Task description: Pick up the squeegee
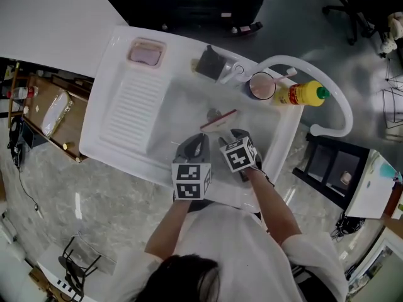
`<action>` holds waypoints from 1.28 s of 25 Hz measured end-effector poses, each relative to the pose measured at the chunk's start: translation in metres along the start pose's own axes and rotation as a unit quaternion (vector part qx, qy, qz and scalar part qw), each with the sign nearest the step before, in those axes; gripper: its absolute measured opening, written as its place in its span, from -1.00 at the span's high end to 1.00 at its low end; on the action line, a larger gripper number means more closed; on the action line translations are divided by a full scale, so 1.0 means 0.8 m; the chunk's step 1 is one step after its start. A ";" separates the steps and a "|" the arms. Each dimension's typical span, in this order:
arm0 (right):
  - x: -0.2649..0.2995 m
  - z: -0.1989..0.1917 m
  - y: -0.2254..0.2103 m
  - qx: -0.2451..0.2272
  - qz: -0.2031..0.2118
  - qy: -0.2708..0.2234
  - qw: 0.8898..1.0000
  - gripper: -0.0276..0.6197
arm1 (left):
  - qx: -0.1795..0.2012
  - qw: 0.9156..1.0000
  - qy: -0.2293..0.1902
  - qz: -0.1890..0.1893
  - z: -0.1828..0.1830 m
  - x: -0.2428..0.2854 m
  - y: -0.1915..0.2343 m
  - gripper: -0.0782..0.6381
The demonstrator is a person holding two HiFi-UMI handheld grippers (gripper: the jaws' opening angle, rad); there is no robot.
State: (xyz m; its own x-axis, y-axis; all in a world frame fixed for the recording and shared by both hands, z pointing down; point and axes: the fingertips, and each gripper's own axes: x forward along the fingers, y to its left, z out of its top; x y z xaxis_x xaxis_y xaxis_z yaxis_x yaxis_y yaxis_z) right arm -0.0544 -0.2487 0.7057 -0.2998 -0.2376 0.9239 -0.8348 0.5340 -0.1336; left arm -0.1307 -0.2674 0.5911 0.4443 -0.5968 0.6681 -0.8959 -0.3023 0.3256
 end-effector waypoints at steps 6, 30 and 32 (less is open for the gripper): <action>0.019 -0.011 -0.001 -0.006 0.003 0.028 1.000 0.30 | -0.007 1.000 0.003 0.006 0.001 0.004 0.013 0.67; 0.056 -0.021 -0.019 0.015 -0.020 0.069 0.997 0.30 | -0.026 0.999 0.013 0.014 -0.009 0.011 0.037 0.67; 0.057 -0.020 -0.020 0.010 -0.022 0.069 0.997 0.31 | -0.035 0.999 0.009 0.015 -0.008 0.010 0.038 0.67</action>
State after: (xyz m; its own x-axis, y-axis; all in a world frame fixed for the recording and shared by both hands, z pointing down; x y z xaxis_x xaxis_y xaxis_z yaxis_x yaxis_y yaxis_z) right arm -0.0475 -0.2550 0.7557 -0.1980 -0.1451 0.9694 -0.8553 0.5086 -0.0986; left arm -0.1544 -0.2770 0.6105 0.4179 -0.5915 0.6896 -0.9072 -0.2317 0.3511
